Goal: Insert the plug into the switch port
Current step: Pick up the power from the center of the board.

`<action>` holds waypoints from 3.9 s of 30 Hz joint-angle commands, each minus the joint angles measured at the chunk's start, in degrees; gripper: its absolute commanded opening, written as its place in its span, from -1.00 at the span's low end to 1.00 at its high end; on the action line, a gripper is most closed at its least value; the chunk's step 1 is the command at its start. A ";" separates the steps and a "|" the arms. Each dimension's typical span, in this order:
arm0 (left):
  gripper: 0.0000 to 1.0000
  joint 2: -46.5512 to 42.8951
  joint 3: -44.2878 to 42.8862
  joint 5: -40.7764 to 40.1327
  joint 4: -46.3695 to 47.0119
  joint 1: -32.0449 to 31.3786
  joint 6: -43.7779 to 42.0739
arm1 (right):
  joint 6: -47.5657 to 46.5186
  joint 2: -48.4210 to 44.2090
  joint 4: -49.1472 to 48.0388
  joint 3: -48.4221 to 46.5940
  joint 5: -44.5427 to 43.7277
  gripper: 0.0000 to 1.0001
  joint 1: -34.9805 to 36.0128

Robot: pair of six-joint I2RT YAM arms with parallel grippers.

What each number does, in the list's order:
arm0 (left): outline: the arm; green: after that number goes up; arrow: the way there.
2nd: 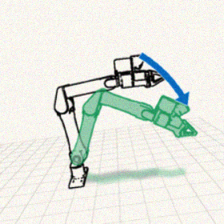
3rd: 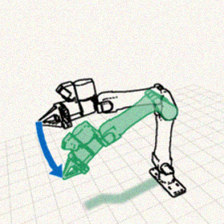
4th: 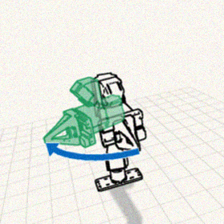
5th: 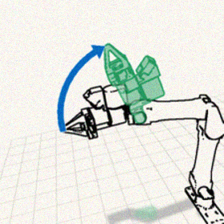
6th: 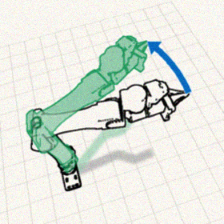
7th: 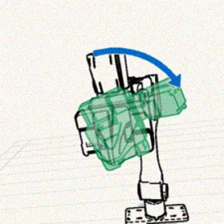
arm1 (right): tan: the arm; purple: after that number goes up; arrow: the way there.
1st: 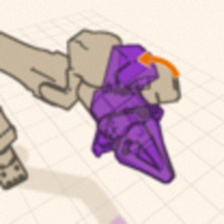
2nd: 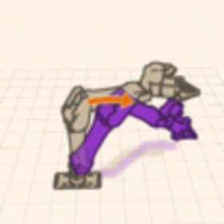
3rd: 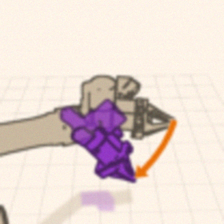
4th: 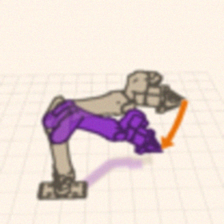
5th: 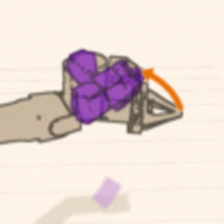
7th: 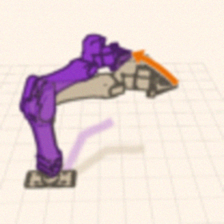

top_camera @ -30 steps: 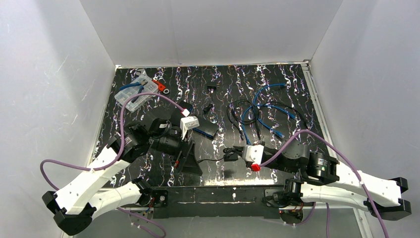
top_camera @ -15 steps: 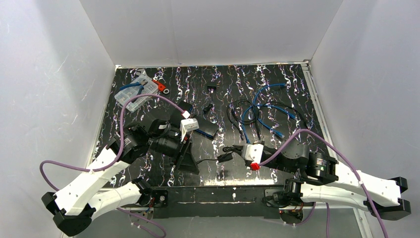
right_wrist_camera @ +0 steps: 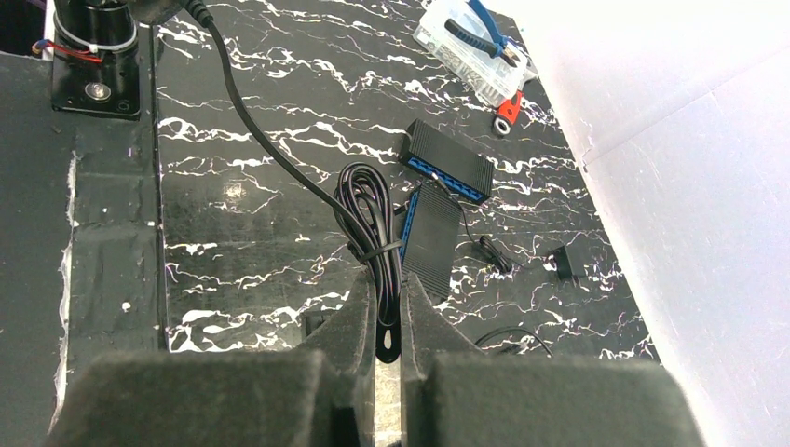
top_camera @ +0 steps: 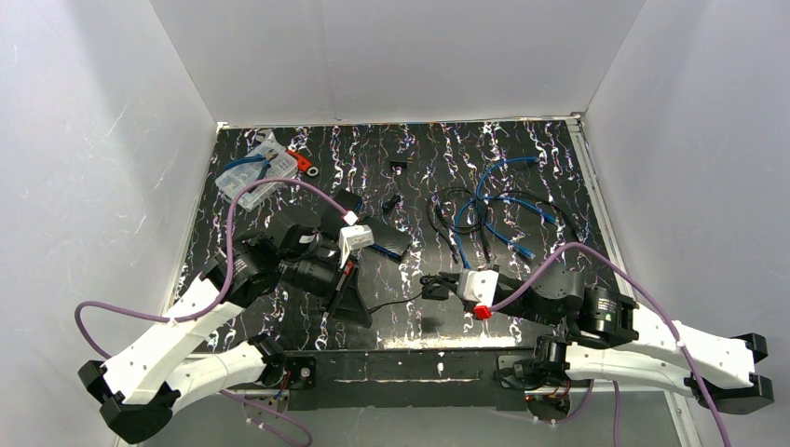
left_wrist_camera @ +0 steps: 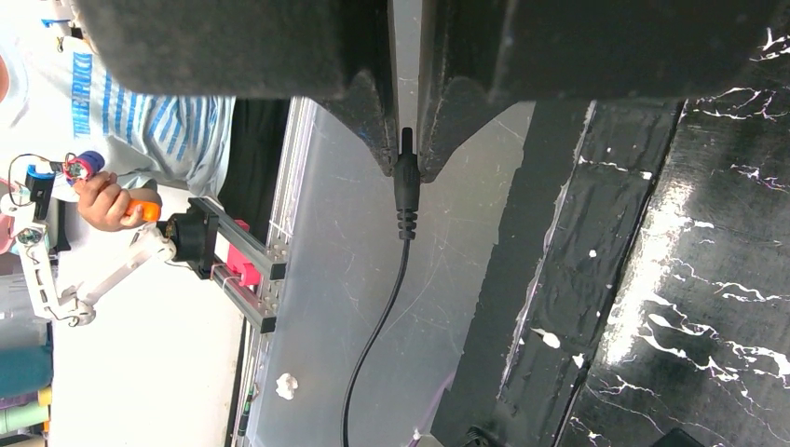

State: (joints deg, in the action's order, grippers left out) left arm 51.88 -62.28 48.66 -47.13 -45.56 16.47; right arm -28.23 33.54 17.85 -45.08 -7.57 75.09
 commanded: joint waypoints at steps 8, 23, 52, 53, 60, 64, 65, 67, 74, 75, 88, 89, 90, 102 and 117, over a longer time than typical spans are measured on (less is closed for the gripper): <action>-1.00 1.74 1.49 3.19 2.35 -0.17 1.77 | 2.80 0.86 -1.41 1.82 4.43 -0.90 0.23; -1.00 4.09 5.43 5.65 3.25 -0.21 2.75 | 5.82 3.58 0.24 4.87 9.70 -0.51 0.23; -1.00 8.07 8.16 6.61 3.61 -0.17 2.33 | -2.59 16.68 0.77 -8.83 22.46 0.04 0.31; -1.00 8.21 8.24 6.55 3.69 -0.16 2.34 | -2.73 17.30 0.42 -9.01 22.77 0.04 0.43; -1.00 8.78 8.40 6.36 3.74 -0.19 3.27 | -2.86 20.54 -0.95 -10.15 23.89 0.01 0.82; -1.00 9.01 8.44 6.31 3.89 -0.19 3.88 | -2.85 21.58 -1.78 -10.39 23.86 -0.05 1.30; -1.00 9.11 8.49 6.35 3.90 -0.16 4.04 | -2.91 21.79 -2.11 -10.30 23.89 -0.07 1.40; -1.00 9.22 8.43 6.35 4.04 -0.22 4.27 | -2.89 22.39 -2.51 -10.36 23.92 -0.09 1.54; -1.00 8.97 8.73 6.62 4.66 -0.21 4.73 | -2.90 25.08 -3.19 -10.83 23.29 -0.17 2.75; -1.00 9.01 8.68 6.62 4.63 -0.16 4.72 | -2.89 25.35 -3.37 -10.80 23.14 -0.18 2.90; -1.00 9.07 8.99 6.97 4.68 -0.17 4.56 | -3.14 26.42 -4.71 -10.30 22.21 -0.39 3.84; -1.00 9.10 9.00 7.05 4.68 -0.15 4.54 | -3.19 26.57 -4.67 -10.37 22.15 -0.39 3.86; -1.00 9.02 8.89 7.06 4.68 -0.22 4.54 | -3.19 26.72 -4.66 -10.42 22.13 -0.39 3.94; -1.00 8.42 9.14 7.50 4.66 -0.19 4.62 | -3.09 27.27 -5.56 -10.30 21.60 -0.72 4.02; 0.37 3.95 7.33 -4.19 5.00 -0.17 4.48 | 3.18 23.30 -6.21 -4.74 11.75 -0.97 4.14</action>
State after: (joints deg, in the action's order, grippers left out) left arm 58.81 -53.23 50.43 -42.02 -45.56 21.17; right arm -28.88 59.90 14.28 -52.05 9.17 78.94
